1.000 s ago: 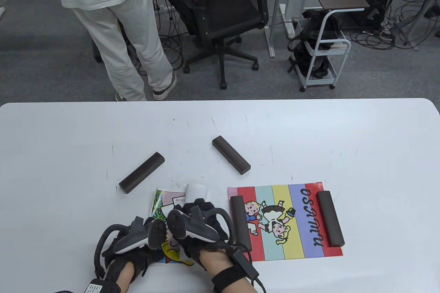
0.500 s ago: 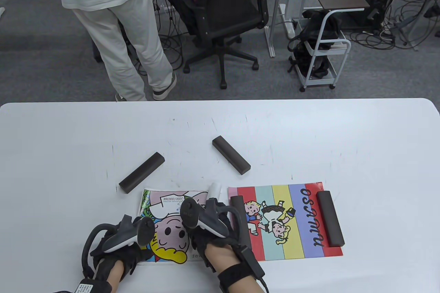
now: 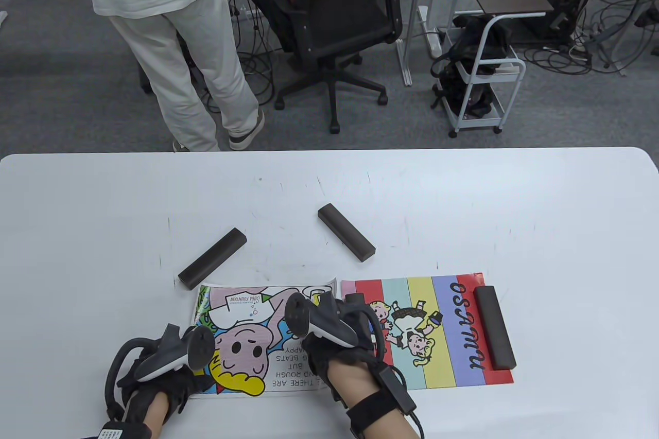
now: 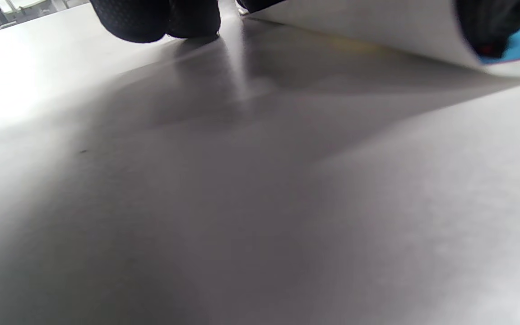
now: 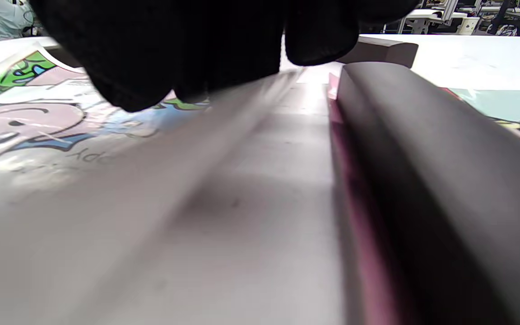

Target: Unroll posters and secure with paperweights

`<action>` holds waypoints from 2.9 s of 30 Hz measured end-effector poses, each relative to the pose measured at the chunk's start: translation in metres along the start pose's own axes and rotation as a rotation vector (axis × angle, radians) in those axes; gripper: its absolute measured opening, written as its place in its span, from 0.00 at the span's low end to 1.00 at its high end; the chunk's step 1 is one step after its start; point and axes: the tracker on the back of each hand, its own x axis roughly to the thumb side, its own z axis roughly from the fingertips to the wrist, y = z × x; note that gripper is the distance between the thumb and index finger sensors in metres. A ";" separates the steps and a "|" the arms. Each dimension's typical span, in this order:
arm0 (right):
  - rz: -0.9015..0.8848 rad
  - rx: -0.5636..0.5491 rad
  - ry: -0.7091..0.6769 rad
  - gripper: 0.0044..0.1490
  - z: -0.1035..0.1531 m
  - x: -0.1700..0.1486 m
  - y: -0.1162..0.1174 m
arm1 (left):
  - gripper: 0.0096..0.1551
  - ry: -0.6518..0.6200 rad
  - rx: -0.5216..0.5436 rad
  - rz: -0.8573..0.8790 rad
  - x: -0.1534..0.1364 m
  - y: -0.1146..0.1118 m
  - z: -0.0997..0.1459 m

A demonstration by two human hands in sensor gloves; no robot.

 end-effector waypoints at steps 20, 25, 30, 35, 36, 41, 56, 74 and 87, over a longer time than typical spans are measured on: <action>0.271 0.164 -0.112 0.50 0.017 0.000 0.027 | 0.39 -0.007 0.014 0.071 -0.020 0.001 0.000; 0.287 0.168 -0.108 0.50 0.019 0.001 0.026 | 0.34 0.042 0.075 0.249 -0.036 0.025 -0.004; 0.307 0.171 -0.104 0.49 0.019 0.003 0.026 | 0.40 0.162 0.230 0.369 -0.047 0.075 -0.008; 0.311 0.174 -0.102 0.49 0.019 0.004 0.026 | 0.44 0.268 0.308 0.379 -0.038 0.119 -0.028; 0.313 0.175 -0.101 0.49 0.019 0.004 0.026 | 0.45 0.276 0.316 0.371 -0.035 0.126 -0.033; 0.321 0.178 -0.099 0.49 0.019 0.005 0.026 | 0.47 0.338 0.258 0.241 -0.006 0.145 -0.075; 0.331 0.183 -0.104 0.49 0.019 0.006 0.026 | 0.40 0.492 -0.017 0.095 -0.007 0.101 -0.160; 0.335 0.185 -0.102 0.49 0.019 0.008 0.027 | 0.39 0.506 0.403 0.141 -0.043 0.166 -0.081; 0.334 0.188 -0.099 0.49 0.019 0.007 0.027 | 0.41 0.269 0.426 0.308 0.002 0.173 0.030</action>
